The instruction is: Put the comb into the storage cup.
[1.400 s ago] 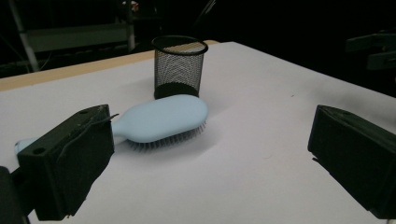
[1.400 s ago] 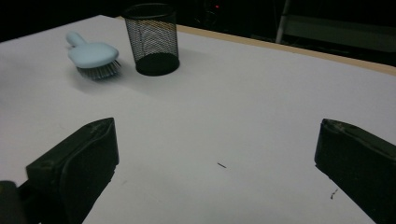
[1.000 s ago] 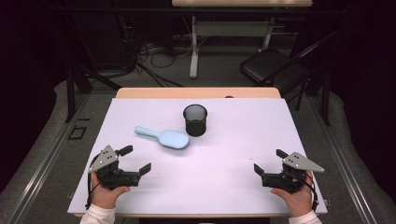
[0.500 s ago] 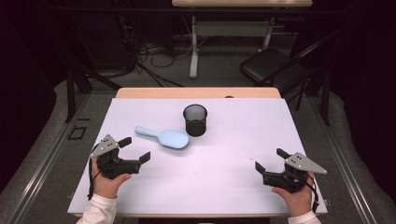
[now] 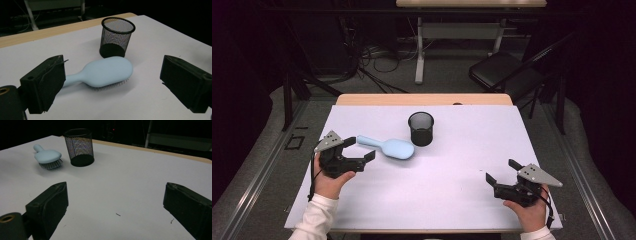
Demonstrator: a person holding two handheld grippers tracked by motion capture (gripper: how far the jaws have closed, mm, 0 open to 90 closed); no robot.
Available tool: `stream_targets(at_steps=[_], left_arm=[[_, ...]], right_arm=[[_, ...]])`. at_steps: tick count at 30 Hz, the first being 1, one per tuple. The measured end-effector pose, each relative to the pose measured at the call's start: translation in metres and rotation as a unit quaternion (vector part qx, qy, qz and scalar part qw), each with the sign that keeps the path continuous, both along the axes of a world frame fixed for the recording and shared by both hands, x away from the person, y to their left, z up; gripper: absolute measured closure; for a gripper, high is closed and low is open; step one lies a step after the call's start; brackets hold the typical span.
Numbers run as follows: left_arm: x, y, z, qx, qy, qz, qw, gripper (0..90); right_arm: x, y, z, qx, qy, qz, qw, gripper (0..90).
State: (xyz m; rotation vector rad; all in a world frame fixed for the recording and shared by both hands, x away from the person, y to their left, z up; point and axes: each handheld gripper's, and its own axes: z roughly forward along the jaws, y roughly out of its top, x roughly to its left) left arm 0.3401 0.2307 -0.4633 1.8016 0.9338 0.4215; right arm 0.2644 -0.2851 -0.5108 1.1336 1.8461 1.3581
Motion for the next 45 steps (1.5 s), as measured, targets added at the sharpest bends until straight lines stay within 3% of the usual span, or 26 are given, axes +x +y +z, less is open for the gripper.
stream_targets(at_steps=[17,25,34,40,43,45], left_arm=[[0.033,0.001,0.022,0.013,0.028,0.039,0.9987,20.1],[0.044,0.004,0.025,0.004,0.031,0.067,0.9973,32.1],[0.056,0.006,0.024,0.003,0.037,0.086,0.9956,38.0],[0.065,0.008,0.018,0.017,0.05,0.113,0.9922,43.5],[0.071,0.01,0.013,0.026,0.058,0.137,0.9885,44.5],[0.073,0.011,0.012,0.024,0.062,0.138,0.9882,47.1]], right_arm=[[0.002,-0.001,-0.002,0.004,0.005,-0.001,1.0,6.9],[0.003,-0.002,-0.003,0.013,0.01,-0.005,0.9999,7.7],[0.004,-0.003,-0.003,0.012,0.013,-0.006,0.9998,7.8],[0.004,-0.003,-0.004,0.017,0.014,-0.007,0.9997,8.1],[0.004,-0.003,-0.004,0.017,0.014,-0.006,0.9997,8.1],[0.004,-0.003,-0.004,0.017,0.014,-0.006,0.9997,8.1]])
